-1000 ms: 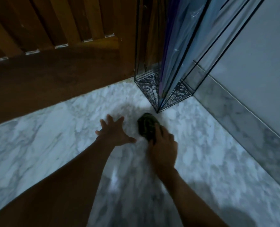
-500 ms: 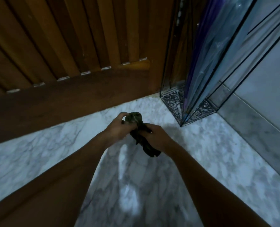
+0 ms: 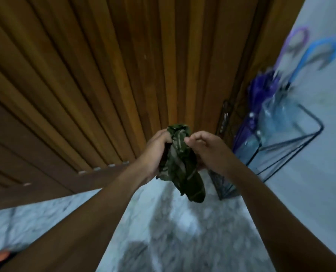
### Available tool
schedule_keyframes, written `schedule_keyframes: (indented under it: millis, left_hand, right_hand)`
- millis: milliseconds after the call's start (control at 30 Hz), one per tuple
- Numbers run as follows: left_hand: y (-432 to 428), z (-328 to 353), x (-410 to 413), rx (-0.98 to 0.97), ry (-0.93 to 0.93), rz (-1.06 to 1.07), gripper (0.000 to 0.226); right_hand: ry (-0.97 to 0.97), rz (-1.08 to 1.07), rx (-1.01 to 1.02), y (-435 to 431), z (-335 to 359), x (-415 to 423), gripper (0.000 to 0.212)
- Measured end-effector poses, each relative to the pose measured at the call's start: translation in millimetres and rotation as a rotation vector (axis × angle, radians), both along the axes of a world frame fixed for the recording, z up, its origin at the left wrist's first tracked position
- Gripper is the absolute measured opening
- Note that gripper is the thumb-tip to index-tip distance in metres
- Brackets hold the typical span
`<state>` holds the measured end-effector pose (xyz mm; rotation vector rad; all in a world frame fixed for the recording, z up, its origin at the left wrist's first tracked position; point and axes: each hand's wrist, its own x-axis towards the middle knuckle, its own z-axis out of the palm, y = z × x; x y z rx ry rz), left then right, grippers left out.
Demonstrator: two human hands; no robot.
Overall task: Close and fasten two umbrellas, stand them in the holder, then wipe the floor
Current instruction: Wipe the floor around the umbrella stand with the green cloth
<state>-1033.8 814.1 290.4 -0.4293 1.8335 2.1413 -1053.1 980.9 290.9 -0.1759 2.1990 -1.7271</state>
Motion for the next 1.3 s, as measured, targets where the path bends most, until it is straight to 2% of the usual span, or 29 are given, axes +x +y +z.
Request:
schedule_keyframes:
  millis: [67,167,267,400,533,733,900,1000,1167,1200,1300]
  left_hand:
    - [-9,85,12,0.054,0.005,-0.047,0.053]
    - [-24,215,37,-0.025,0.073,-0.006,0.031]
    - [-36,329,75,-0.17,0.118,0.003,0.021]
    - [-53,442,134,-0.31,0.138,0.005,0.021]
    - [-78,518,190,-0.363,0.163,0.058,0.02]
    - [-129,592,258,-0.455,0.215,0.11,0.019]
    - [-193,622,301,-0.538,0.271,0.133,0.018]
    - [-240,633,322,-0.564,0.29,0.115,0.02]
    - [-323,642,348,-0.528,0.261,0.152,0.05]
    - [-337,645,350,-0.534,0.263,0.156,0.048]
    - [-374,654,354,-0.645,0.296,0.182,0.025]
  right_hand:
    - [0.027,-0.005,-0.032,-8,85,5,0.02]
    - [-0.005,0.084,-0.044,-20,212,21,0.037]
    - [0.053,0.227,0.039,-23,324,50,0.016]
    - [0.155,0.324,0.107,-26,442,93,0.015]
    - [0.075,0.464,0.04,-41,526,126,0.018]
    - [0.21,0.527,0.064,-102,591,166,0.022]
    - [0.288,0.611,0.036,-173,623,195,0.019]
    - [0.416,0.652,0.034,-222,637,213,0.023]
    - [0.63,0.636,0.085,-305,652,233,0.011]
    - [0.643,0.636,0.083,-320,654,235,0.011]
    - [0.666,0.677,0.087,-358,660,240,0.01]
